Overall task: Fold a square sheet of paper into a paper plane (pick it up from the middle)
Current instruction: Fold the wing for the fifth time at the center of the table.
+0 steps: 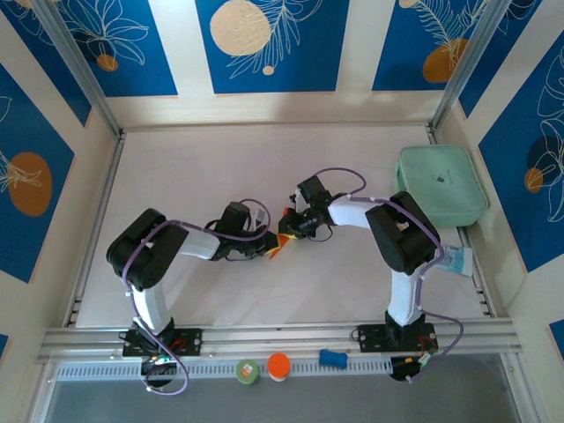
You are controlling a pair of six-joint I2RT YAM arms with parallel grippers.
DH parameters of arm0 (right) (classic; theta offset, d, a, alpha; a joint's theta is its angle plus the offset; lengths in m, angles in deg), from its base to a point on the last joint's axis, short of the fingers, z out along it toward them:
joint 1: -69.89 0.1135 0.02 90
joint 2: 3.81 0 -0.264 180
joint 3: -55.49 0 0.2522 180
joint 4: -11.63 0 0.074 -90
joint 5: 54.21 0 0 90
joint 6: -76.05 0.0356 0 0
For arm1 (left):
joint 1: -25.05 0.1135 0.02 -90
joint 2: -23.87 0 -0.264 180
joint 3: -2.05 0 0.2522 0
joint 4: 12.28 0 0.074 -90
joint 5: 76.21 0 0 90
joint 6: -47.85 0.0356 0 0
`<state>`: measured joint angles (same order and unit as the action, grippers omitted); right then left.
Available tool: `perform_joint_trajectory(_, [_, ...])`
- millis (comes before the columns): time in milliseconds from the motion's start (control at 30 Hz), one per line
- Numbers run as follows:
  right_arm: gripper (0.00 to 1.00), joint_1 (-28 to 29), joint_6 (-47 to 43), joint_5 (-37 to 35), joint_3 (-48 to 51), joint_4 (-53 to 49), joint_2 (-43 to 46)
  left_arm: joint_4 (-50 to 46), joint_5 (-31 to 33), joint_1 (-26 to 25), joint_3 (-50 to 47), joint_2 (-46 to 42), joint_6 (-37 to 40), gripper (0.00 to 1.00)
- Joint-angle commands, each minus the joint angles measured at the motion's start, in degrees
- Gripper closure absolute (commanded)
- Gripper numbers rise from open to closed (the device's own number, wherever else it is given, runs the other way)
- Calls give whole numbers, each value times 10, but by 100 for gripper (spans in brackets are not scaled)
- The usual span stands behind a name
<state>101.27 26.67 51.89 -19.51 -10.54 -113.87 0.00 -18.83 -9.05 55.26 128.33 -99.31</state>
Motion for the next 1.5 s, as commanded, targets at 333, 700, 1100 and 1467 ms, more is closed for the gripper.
perform_joint_trajectory(333, [81, -6, -7, -19, -15, -48, -36, -39, -1, 5, -37, -17, -17, 86])
perform_joint_trajectory(700, [82, -6, -11, -16, -18, -52, -42, -61, 8, 5, -57, -56, -24, 87])
perform_joint_trajectory(1100, [82, -5, -12, -15, -22, -59, -46, -82, 21, 5, -49, -76, -16, 85])
perform_joint_trajectory(1467, [84, -6, -8, -22, -36, -85, -54, -142, 69, -9, -14, -167, 42, 83])
